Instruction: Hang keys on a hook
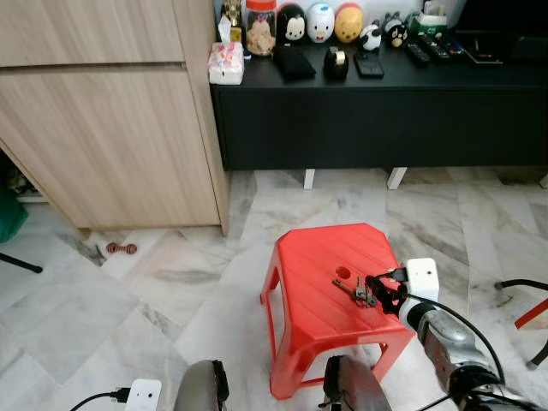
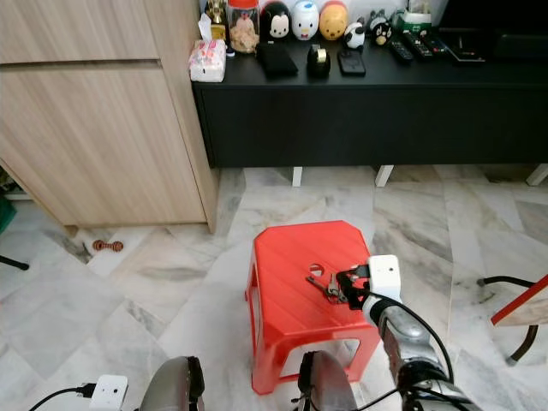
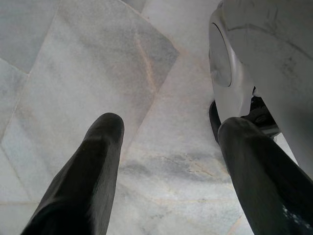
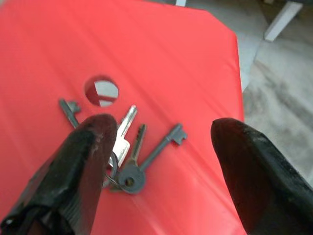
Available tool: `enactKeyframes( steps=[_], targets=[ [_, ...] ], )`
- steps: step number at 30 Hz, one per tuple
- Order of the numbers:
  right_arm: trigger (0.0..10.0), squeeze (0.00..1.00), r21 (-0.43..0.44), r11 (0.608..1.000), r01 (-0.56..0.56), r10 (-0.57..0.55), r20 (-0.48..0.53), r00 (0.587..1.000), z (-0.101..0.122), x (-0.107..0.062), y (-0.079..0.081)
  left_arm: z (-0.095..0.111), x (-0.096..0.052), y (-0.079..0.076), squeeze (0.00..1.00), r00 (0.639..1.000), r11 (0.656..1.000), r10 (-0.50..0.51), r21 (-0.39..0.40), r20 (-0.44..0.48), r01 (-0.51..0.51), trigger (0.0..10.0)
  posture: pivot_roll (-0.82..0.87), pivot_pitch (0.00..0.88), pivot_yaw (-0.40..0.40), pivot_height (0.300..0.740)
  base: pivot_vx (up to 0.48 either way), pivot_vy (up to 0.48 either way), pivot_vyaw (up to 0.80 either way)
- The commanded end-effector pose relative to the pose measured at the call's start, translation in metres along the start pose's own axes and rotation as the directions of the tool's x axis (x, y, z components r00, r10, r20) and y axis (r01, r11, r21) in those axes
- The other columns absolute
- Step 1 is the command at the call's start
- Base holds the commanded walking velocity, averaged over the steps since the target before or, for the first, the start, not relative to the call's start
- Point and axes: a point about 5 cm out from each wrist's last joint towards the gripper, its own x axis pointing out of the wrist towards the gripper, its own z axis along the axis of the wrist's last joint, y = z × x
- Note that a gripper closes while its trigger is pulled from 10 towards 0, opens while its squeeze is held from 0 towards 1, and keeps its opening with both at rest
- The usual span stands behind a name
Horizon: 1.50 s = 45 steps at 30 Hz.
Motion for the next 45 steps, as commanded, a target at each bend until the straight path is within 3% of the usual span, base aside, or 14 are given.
enactKeyframes(
  steps=[1,7,10,41,42,43,44,45],
  targets=[
    [10.0,0.00,-0.105,0.994,-0.024,0.021,-0.032,0.999,-0.001,-0.002,-0.003,-0.008,-0.002,0.001,0.00,0.999,1.000,0.004,0.020,-0.031,-0.004,10.0,0.09,0.102,-0.050,0.596,0.000,0.000,0.00],
    [10.0,0.00,-0.313,0.945,-0.093,0.053,-0.135,0.989,-0.007,-0.004,-0.005,-0.009,-0.002,0.002,0.00,0.999,1.000,0.005,0.020,-0.037,-0.005,10.0,0.10,0.102,-0.048,0.596,0.000,0.000,0.00],
    [10.0,0.00,-0.357,0.928,-0.104,0.056,-0.143,0.988,-0.007,-0.004,-0.004,-0.010,-0.003,0.002,0.00,0.999,1.000,0.007,0.021,-0.039,-0.006,10.0,0.10,0.108,-0.048,0.596,0.000,0.000,0.00],
    [10.0,0.00,-0.357,0.928,-0.104,0.056,-0.143,0.988,-0.007,-0.004,-0.004,-0.010,-0.003,0.002,0.00,0.999,1.000,0.007,0.021,-0.039,-0.006,10.0,0.10,0.108,-0.048,0.596,0.000,0.000,0.00],
    [10.0,0.00,-0.437,0.890,-0.130,0.076,-0.139,0.987,-0.003,0.003,0.010,-0.020,-0.007,0.003,0.00,0.999,0.999,0.004,0.035,-0.046,-0.002,10.0,0.13,0.188,-0.053,0.596,0.000,0.000,0.00],
    [10.0,0.00,-0.437,0.890,-0.130,0.076,-0.139,0.987,-0.003,0.003,0.010,-0.020,-0.007,0.003,0.00,0.999,0.999,0.004,0.035,-0.046,-0.002,10.0,0.13,0.188,-0.053,0.596,0.000,0.000,0.00],
    [10.0,0.00,-0.504,0.849,-0.159,0.107,-0.130,0.986,0.001,0.011,0.029,-0.032,-0.012,0.002,0.00,0.999,0.999,-0.002,0.052,-0.055,0.005,10.0,0.12,0.189,-0.052,0.596,0.000,0.000,0.00],
    [10.0,0.00,-0.513,0.842,-0.168,0.120,-0.125,0.985,0.002,0.012,0.033,-0.034,-0.013,0.002,0.00,0.998,0.998,-0.003,0.056,-0.056,0.006,10.0,0.12,0.190,-0.053,0.596,0.000,0.000,0.00]
  ],
)
